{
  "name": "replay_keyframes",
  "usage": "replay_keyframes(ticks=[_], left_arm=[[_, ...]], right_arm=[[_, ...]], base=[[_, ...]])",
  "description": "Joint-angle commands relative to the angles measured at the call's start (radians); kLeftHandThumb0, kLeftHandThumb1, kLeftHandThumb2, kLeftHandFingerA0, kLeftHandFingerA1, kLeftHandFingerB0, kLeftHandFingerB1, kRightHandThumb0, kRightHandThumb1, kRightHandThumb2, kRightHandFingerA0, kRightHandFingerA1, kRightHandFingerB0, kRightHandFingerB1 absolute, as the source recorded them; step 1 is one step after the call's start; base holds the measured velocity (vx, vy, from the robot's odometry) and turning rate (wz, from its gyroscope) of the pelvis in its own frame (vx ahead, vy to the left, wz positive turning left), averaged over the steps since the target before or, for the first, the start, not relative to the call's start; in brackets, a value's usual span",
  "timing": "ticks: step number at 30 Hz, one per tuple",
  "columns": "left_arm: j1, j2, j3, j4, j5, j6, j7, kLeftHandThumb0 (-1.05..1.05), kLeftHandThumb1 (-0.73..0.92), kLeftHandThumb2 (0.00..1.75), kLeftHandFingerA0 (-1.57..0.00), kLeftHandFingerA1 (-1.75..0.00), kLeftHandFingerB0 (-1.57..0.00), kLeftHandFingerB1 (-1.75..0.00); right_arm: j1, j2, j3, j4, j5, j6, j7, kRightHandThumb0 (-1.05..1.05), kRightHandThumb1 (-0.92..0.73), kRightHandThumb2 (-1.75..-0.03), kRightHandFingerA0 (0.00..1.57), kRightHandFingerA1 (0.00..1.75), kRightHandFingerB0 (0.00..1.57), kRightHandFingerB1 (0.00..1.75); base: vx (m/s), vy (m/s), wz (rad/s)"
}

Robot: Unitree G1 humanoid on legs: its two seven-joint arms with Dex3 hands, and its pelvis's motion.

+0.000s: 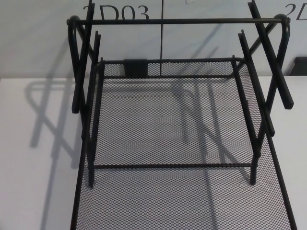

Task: The robot walks towards a file tray kept in the middle of a desk and uses its right hand to grab a tray and pulls it out towards itself

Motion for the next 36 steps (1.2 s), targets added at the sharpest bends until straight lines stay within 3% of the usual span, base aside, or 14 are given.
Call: replay_keyframes(ticks=[1,2,5,6,7,10,11,12,13,14,15,17,26,36], left_arm=[[0.014,0.047,-0.013,-0.006,0.027,0.012,-0.035,-0.59,0.38,0.53,-0.81,-0.67,-0.51,-0.55],[0.014,0.05,-0.013,-0.01,0.029,0.012,-0.032,-0.6,0.27,0.79,-0.87,-0.78,-0.48,-0.62],[0.012,0.053,-0.022,-0.006,0.041,0.002,-0.025,-0.62,0.28,0.8,-0.87,-0.72,-0.51,-0.63],[0.012,0.053,-0.023,-0.005,0.043,0.0,-0.023,-0.63,0.28,0.8,-0.87,-0.72,-0.51,-0.63],[0.011,0.05,-0.025,-0.001,0.045,-0.001,-0.021,-0.61,0.27,0.79,-0.87,-0.74,-0.52,-0.63],[0.015,0.049,-0.027,0.0,0.042,-0.006,-0.03,-0.62,0.28,0.79,-0.87,-0.74,-0.53,-0.62],[0.02,0.049,-0.03,-0.004,0.046,-0.006,-0.027,-0.67,0.29,0.79,-0.89,-0.73,-0.54,-0.62],[0.021,0.048,-0.033,-0.006,0.047,-0.004,-0.025,-0.62,0.38,0.53,-0.89,-0.65,-0.6,-0.55],[0.021,0.048,-0.034,-0.009,0.048,0.0,-0.023,-0.66,0.28,0.79,-0.87,-0.72,-0.56,-0.62],[0.021,0.048,-0.034,-0.012,0.047,0.002,-0.023,-0.66,0.28,0.79,-0.87,-0.72,-0.56,-0.62],[0.022,0.049,-0.036,-0.014,0.05,0.001,-0.019,-0.62,0.38,0.54,-0.91,-0.66,-0.61,-0.55],[0.023,0.052,-0.034,-0.013,0.045,-0.002,-0.027,-0.65,0.37,0.53,-0.9,-0.64,-0.61,-0.54],[0.024,0.06,-0.049,-0.023,0.055,0.0,-0.025,-0.62,0.38,0.53,-0.82,-0.65,-0.63,-0.53],[0.017,0.065,-0.04,-0.024,0.048,0.024,-0.039,-0.6,0.35,0.52,-0.85,-0.65,-0.66,-0.53]], right_arm=[[0.881,0.487,-1.4,-0.152,0.843,-1.014,0.257,-1.03,-0.68,-0.97,0.0,0.01,0.0,0.09],[0.486,0.225,-1.05,-0.099,0.733,-0.76,0.232,-0.8,-0.49,-0.85,0.1,0.16,0.09,0.12],[0.469,0.236,-0.997,-0.133,0.735,-0.686,0.216,-0.66,-0.44,-0.85,0.02,0.21,0.01,0.22],[0.446,0.235,-0.959,-0.132,0.713,-0.653,0.192,-0.69,-0.59,-0.59,0.0,0.25,0.01,0.2],[0.392,0.232,-0.863,-0.138,0.656,-0.57,0.138,-0.65,-0.45,-0.85,0.0,0.18,0.0,0.21],[0.291,0.217,-0.683,-0.115,0.605,-0.461,0.093,-0.61,-0.42,-0.81,0.0,0.18,0.0,0.19],[0.26,0.217,-0.63,-0.11,0.6,-0.428,0.099,-0.63,-0.55,-0.57,0.0,0.25,0.0,0.22],[0.248,0.222,-0.606,-0.109,0.601,-0.409,0.111,-0.62,-0.42,-0.83,0.0,0.2,0.0,0.21],[0.235,0.228,-0.579,-0.107,0.601,-0.389,0.121,-0.64,-0.44,-0.83,0.02,0.17,0.02,0.2],[0.23,0.234,-0.567,-0.107,0.605,-0.384,0.132,-0.64,-0.44,-0.83,0.02,0.17,0.02,0.2],[0.219,0.237,-0.546,-0.103,0.608,-0.381,0.142,-0.64,-0.43,-0.82,0.0,0.17,0.0,0.19],[0.215,0.258,-0.547,-0.118,0.603,-0.369,0.149,-0.64,-0.43,-0.82,0.0,0.17,0.0,0.18],[0.287,0.393,-0.759,-0.137,0.685,-0.528,0.146,-0.86,-0.56,-0.87,0.0,0.0,0.0,0.02],[0.424,0.502,-0.984,0.043,0.914,-0.852,0.167,-0.74,-0.47,-0.83,0.0,0.07,0.0,0.12]], base=[[0.0,0.0,0.0],[0.0,0.0,0.0],[0.0,0.0,0.0],[0.0,0.0,0.0],[0.0,0.0,0.0],[0.0,0.0,0.0],[0.0,0.0,0.0],[0.0,0.0,0.0],[0.0,0.0,0.0],[0.0,0.0,0.0],[0.0,0.0,0.0],[0.0,0.0,0.0],[0.0,0.0,0.0],[0.0,0.0,0.0]])
